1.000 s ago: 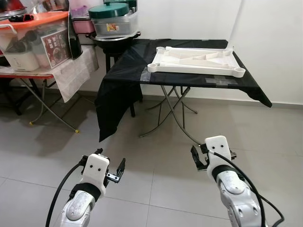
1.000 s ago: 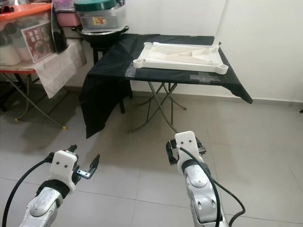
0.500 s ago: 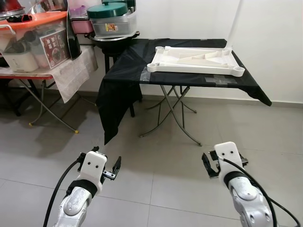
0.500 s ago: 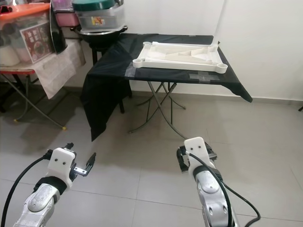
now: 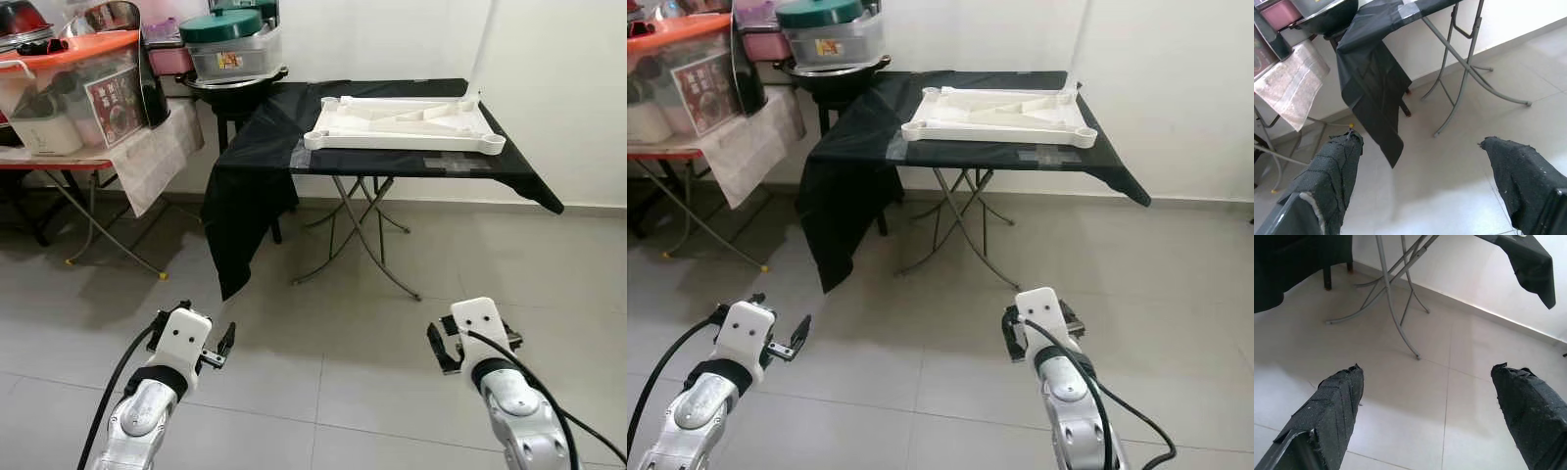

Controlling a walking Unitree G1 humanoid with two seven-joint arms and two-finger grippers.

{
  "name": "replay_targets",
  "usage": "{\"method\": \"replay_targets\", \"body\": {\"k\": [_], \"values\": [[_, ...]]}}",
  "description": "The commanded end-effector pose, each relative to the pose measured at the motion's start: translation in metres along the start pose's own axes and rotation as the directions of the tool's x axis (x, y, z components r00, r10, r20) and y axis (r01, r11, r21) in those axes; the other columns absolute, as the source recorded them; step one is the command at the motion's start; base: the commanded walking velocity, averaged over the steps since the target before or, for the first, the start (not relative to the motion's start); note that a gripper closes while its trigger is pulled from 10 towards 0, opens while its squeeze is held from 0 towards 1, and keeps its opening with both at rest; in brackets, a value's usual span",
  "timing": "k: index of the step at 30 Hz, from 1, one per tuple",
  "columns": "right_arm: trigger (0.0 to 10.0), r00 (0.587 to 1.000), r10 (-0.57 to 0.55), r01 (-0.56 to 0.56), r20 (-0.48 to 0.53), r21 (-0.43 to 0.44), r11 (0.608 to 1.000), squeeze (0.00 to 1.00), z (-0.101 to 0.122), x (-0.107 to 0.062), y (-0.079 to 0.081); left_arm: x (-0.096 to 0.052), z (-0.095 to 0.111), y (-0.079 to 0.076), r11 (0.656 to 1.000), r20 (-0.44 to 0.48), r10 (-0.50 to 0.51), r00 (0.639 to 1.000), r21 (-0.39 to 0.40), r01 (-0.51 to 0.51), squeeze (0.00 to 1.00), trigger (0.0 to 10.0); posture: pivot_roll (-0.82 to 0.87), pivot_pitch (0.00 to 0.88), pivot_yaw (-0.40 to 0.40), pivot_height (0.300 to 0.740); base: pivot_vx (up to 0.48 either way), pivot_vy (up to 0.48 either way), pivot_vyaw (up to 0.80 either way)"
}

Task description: Building children table

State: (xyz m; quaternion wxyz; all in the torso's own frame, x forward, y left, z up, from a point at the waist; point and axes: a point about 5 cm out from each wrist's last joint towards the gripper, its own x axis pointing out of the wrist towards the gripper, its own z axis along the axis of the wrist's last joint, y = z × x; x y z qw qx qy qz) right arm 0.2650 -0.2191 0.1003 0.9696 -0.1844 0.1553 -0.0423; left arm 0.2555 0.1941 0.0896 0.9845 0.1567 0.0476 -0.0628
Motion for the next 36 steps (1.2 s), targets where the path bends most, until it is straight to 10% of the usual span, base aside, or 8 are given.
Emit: {"method": "replay_targets", "body": {"k": [1,36], "values": [[10.0,1.0,-0.008,0.008,-0.011,-0.006,1.0,0.0,-0.002,0.0,-0.002,-0.002,-0.005,0.008,0.999,-0.021,0.022,1.0,0.027,-0.022,0.0,10.0,-0.04,0.0,0.026,0.685,0.0,0.0,0.0],[10.0,1.0,0.01,-0.01,0.016,0.011,1.0,0.0,0.003,0.007,0.008,-0.004,-0.007,0.004,1.0,-0.014,-0.009,1.0,0.029,0.01,0.0,10.0,-0.01,0.0,0.012,0.625,0.0,0.0,0.0]]}}
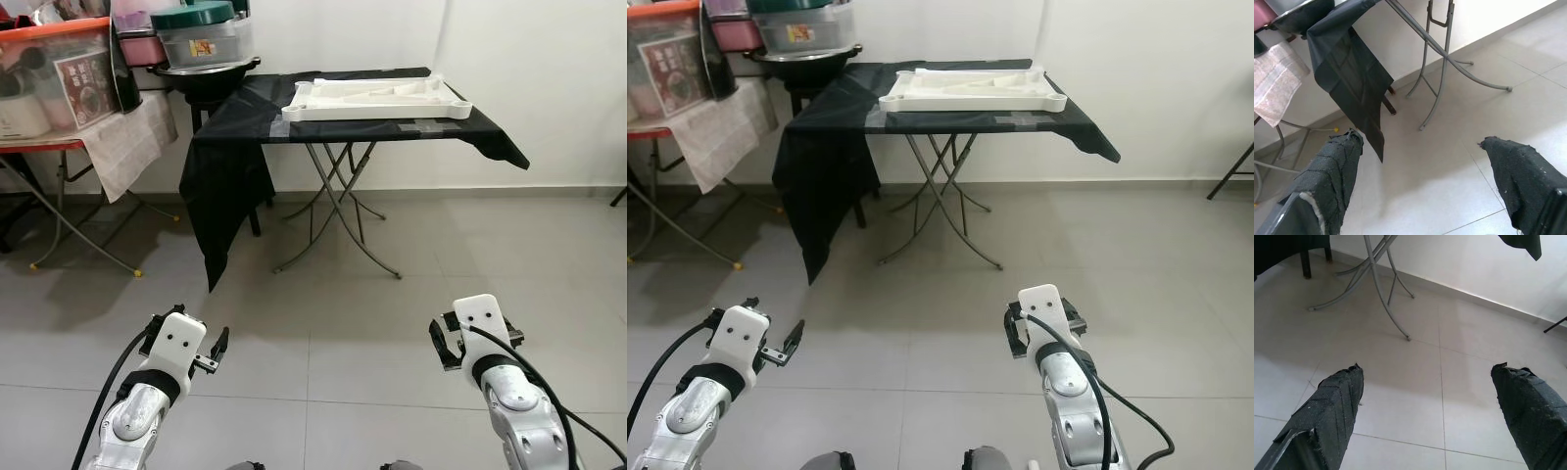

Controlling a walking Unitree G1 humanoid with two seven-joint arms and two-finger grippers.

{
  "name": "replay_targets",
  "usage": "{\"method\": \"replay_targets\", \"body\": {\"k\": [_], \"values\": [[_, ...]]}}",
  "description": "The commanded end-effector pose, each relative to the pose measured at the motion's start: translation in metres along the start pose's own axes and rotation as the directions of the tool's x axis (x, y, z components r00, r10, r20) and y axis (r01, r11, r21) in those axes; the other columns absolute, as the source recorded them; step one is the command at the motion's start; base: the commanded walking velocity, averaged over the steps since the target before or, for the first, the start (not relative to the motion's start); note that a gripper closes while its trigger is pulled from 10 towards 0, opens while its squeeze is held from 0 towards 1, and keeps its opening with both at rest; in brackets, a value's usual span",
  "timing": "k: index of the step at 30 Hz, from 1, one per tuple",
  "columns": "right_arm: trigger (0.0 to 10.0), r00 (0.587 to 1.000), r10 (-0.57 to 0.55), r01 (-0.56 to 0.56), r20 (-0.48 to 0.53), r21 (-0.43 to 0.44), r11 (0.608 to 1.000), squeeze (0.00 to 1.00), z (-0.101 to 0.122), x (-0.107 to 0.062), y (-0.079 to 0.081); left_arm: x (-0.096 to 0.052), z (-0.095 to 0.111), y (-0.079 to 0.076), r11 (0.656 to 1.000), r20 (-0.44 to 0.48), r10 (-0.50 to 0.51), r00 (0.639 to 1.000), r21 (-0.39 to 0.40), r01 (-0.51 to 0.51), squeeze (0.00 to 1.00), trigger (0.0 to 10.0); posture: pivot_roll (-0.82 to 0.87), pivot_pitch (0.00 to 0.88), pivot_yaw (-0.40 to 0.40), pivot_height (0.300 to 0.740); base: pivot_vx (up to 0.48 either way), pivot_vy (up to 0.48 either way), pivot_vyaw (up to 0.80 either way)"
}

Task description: Building children table

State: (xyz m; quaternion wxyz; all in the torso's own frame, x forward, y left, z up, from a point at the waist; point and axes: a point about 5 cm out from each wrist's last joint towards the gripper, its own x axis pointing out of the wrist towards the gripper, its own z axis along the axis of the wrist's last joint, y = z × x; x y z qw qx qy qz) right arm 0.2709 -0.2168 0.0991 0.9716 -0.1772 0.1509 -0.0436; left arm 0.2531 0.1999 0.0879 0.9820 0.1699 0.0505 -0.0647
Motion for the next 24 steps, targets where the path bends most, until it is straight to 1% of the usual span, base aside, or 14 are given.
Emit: {"method": "replay_targets", "body": {"k": [1,19,24], "values": [[10.0,1.0,0.012,-0.012,0.008,-0.004,1.0,0.0,0.0016,0.0021,0.005,-0.0012,-0.0032,-0.0009,1.0,-0.007,-0.007,1.0,0.002,0.007,0.0,10.0,-0.01,0.0,0.01,0.625,0.0,0.0,0.0],[10.0,1.0,0.024,-0.024,0.02,0.007,1.0,0.0,0.0052,0.0037,0.0086,0.0008,-0.001,-0.0067,0.999,0.012,-0.026,1.0,-0.02,0.026,0.0,10.0,-0.01,0.0,0.01,0.625,0.0,0.0,0.0],[10.0,0.999,0.04,-0.04,0.016,0.007,0.999,0.0,0.0064,0.0045,0.0097,0.002,-0.0001,-0.0091,0.999,0.015,-0.032,0.999,-0.024,0.032,0.0,10.0,-0.02,0.0,0.011,0.645,0.0,0.0,0.0]]}}
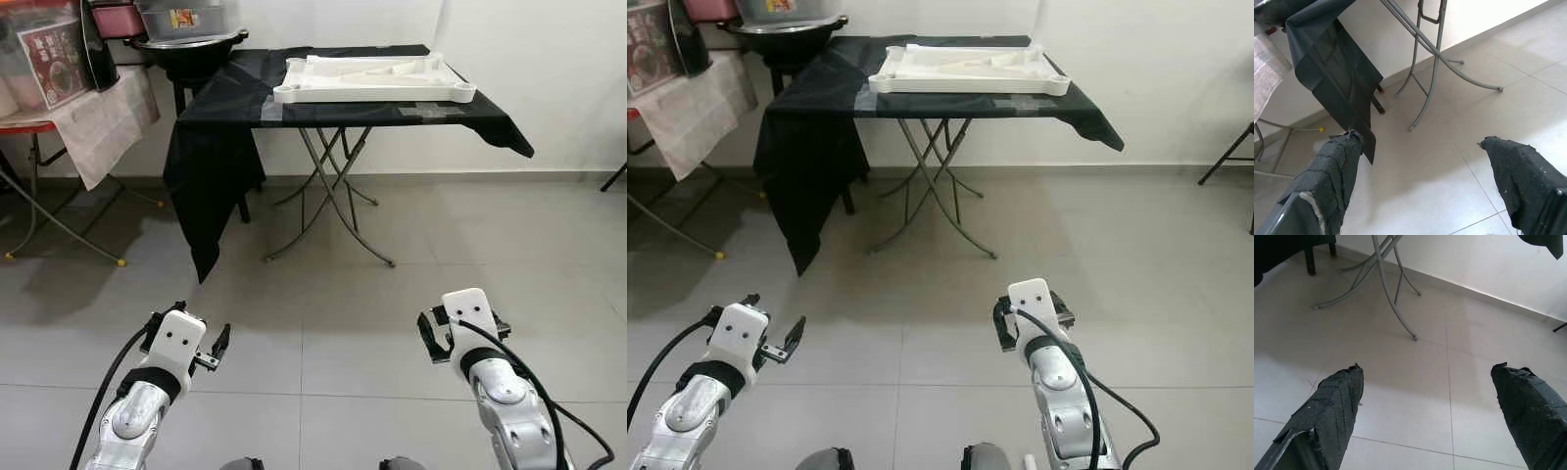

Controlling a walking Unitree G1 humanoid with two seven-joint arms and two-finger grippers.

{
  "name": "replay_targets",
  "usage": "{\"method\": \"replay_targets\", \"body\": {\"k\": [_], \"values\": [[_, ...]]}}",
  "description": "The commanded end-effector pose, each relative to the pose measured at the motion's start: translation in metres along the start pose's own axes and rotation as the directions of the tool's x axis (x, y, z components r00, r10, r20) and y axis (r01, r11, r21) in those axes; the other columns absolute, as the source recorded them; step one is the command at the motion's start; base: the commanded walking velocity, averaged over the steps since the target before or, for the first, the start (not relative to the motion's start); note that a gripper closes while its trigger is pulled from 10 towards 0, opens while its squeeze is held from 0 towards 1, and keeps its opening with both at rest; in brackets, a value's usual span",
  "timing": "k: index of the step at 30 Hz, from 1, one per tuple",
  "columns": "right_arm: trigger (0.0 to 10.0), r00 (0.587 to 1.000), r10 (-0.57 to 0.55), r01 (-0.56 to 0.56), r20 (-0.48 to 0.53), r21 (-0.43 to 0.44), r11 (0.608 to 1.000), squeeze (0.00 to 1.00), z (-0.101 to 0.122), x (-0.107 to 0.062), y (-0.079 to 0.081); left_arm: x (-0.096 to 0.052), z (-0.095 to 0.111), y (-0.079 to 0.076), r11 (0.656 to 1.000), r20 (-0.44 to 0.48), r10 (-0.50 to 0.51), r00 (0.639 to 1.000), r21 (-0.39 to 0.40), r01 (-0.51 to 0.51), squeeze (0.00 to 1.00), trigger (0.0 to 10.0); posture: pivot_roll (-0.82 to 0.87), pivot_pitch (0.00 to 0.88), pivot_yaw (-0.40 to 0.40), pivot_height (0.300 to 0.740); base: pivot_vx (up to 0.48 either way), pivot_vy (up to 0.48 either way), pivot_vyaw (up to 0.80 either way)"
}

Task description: Building children table

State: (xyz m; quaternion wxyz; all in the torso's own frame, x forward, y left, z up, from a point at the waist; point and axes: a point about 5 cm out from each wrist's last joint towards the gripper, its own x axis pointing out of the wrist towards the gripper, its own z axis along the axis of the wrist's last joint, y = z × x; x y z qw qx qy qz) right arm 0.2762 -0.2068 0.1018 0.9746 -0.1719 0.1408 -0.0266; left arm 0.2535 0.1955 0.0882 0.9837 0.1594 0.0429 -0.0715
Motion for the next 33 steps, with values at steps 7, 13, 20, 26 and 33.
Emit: {"method": "replay_targets", "body": {"k": [7,13,20,26,33], "values": [[10.0,1.0,0.015,-0.015,-0.013,0.002,1.0,0.0,-0.0012,0.002,0.0023,0.0016,-0.0018,-0.0054,1.0,-0.002,-0.023,1.0,-0.006,0.023,0.0,10.0,-0.01,0.0,0.011,0.665,0.0,0.0,0.0],[10.0,1.0,0.025,-0.025,-0.011,0.006,1.0,0.0,-0.0001,0.0028,0.0054,0.0022,-0.0015,-0.0046,1.0,0.001,-0.022,1.0,-0.006,0.022,0.0,10.0,-0.01,0.0,0.011,0.685,0.0,0.0,0.0],[10.0,0.999,0.035,-0.035,-0.007,0.009,0.999,0.0,0.0008,0.0032,0.0073,0.0029,-0.001,-0.0049,1.0,0.004,-0.024,1.0,-0.008,0.024,0.0,10.0,-0.02,0.0,0.01,0.71,0.0,0.0,0.0],[10.0,0.999,0.042,-0.042,-0.004,0.008,0.999,0.0,0.0013,0.0035,0.0085,0.0032,-0.0008,-0.0047,1.0,0.007,-0.023,1.0,-0.006,0.023,0.0,10.0,-0.02,0.0,0.01,0.735,0.0,0.0,0.0],[10.0,0.999,0.05,-0.05,-0.002,-0.004,0.999,0.0,0.0019,0.0038,0.0096,0.0031,-0.0008,-0.0043,1.0,0.006,-0.019,1.0,-0.007,0.019,0.0,10.0,-0.02,0.0,0.009,0.74,0.0,0.0,0.0]]}}
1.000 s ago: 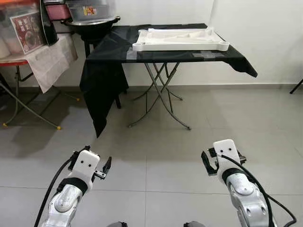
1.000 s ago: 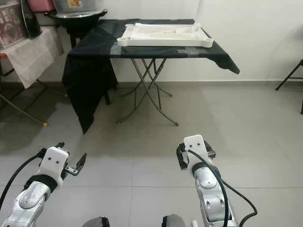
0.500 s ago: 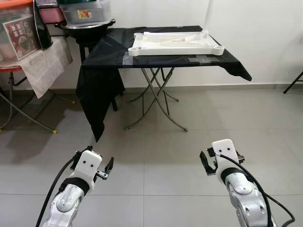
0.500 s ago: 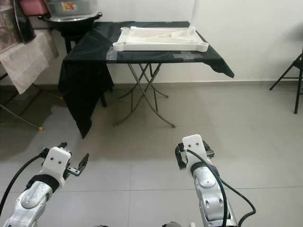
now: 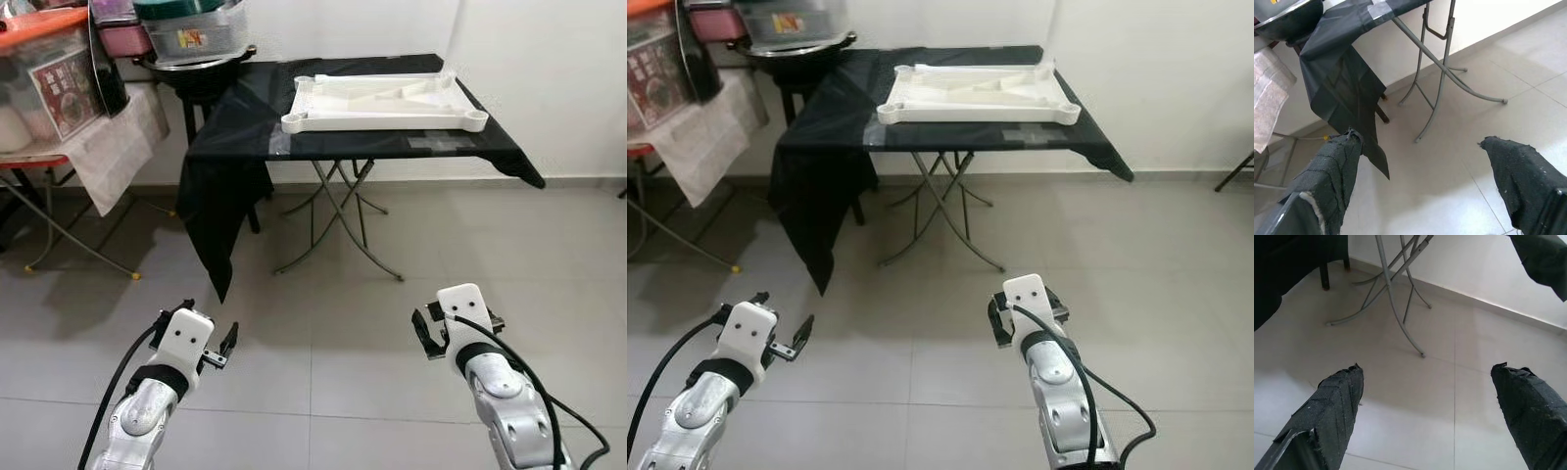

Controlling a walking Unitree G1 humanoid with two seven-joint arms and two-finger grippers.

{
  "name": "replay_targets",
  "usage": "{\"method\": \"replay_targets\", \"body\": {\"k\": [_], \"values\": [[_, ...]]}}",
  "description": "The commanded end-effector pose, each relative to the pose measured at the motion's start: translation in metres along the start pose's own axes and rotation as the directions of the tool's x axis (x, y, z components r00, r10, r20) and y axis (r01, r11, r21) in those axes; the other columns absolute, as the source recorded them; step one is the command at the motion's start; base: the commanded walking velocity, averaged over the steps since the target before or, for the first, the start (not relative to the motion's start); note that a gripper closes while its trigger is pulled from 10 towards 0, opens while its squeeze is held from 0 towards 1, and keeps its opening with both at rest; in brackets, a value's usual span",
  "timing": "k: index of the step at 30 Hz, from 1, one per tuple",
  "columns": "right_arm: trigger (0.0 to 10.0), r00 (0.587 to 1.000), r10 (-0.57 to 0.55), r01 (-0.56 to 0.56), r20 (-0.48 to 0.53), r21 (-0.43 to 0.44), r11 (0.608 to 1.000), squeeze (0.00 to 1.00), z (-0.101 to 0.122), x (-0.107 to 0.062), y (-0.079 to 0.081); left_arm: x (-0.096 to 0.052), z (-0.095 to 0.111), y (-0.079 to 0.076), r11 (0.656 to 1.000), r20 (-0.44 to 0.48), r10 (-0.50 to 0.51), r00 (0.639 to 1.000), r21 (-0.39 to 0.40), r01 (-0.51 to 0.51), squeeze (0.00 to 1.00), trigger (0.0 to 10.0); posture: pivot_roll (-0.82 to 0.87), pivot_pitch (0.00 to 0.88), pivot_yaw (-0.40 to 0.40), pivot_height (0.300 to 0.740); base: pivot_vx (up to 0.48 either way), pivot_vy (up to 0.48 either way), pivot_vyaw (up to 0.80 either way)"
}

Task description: Building children table

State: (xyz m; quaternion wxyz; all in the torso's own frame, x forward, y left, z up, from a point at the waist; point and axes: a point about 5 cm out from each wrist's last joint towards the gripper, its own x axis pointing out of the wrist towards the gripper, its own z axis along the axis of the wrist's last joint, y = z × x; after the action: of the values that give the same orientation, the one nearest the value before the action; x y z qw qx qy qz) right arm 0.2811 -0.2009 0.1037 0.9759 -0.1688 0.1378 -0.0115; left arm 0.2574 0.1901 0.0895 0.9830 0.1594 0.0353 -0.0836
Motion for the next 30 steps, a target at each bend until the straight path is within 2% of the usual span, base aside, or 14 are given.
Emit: {"method": "replay_targets", "body": {"k": [1,13,30], "values": [[10.0,1.0,0.021,-0.021,-0.013,-0.006,1.0,0.0,-0.0032,0.0002,0.0048,-0.0013,-0.0039,-0.0002,1.0,-0.013,0.003,1.0,-0.01,-0.003,0.0,10.0,-0.02,0.0,0.009,0.74,0.0,0.0,0.0],[10.0,1.0,0.027,-0.026,0.014,-0.015,1.0,0.0,0.0,-0.0003,0.0067,-0.0009,-0.0046,-0.0002,1.0,-0.007,0.003,1.0,-0.016,-0.003,0.0,10.0,-0.02,0.0,0.011,0.74,0.0,0.0,0.0],[10.0,0.999,0.024,-0.024,0.023,-0.018,1.0,0.0,0.0014,0.0001,0.0066,-0.0006,-0.0038,-0.0009,1.0,0.003,-0.003,1.0,-0.022,0.003,0.0,10.0,-0.02,0.0,0.01,0.74,0.354,0.0,0.0]]}}
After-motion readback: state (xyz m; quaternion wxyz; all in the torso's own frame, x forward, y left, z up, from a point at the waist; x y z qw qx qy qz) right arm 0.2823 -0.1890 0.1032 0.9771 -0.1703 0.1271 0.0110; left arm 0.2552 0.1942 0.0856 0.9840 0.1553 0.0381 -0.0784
